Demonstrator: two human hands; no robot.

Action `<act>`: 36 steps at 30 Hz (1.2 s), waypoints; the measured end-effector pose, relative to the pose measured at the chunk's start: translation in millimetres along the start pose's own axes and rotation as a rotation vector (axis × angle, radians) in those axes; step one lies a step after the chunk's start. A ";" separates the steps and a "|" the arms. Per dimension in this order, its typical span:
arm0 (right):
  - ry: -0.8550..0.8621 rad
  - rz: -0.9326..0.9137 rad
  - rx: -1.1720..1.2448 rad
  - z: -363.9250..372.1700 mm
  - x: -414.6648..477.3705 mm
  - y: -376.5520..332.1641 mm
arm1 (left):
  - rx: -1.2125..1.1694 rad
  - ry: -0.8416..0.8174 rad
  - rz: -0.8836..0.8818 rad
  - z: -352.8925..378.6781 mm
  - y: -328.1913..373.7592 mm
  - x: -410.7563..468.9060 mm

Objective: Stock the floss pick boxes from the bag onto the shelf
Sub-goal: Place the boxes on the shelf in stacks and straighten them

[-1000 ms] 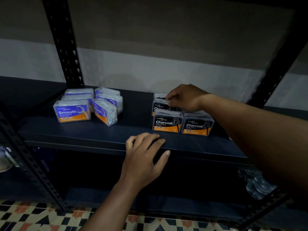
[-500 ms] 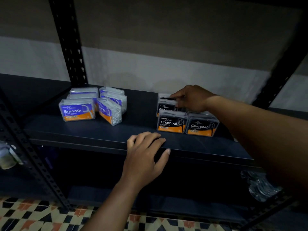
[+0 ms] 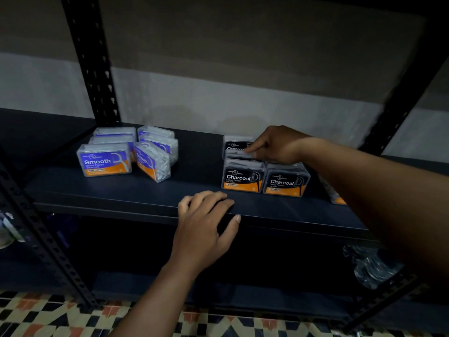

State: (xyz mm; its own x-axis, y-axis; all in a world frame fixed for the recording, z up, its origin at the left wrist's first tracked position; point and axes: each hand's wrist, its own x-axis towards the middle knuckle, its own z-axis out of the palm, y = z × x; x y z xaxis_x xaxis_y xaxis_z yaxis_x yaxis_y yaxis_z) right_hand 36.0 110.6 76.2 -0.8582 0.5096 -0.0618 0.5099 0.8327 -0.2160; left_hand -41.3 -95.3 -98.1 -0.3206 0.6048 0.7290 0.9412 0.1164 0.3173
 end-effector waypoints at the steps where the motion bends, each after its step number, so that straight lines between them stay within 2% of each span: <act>1: -0.001 0.000 0.004 0.1 -0.1 0.4 | 0.001 0.002 0.001 0.2 0.1 0.2; 29: 0.013 -0.065 0.061 4.9 -0.4 7.2 | -0.001 0.025 0.002 2.0 0.8 0.4; 36: 0.214 -0.073 0.047 -6.5 21.4 9.9 | -0.007 0.004 0.020 -1.1 -0.7 0.6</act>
State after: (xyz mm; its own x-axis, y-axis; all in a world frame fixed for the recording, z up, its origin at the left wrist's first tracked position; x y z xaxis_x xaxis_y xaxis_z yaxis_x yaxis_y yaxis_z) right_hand 23.0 131.2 79.1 -0.8583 0.4867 0.1628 0.4392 0.8607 -0.2575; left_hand -42.2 -95.9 -97.3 -0.3021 0.6040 0.7375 0.9466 0.0985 0.3072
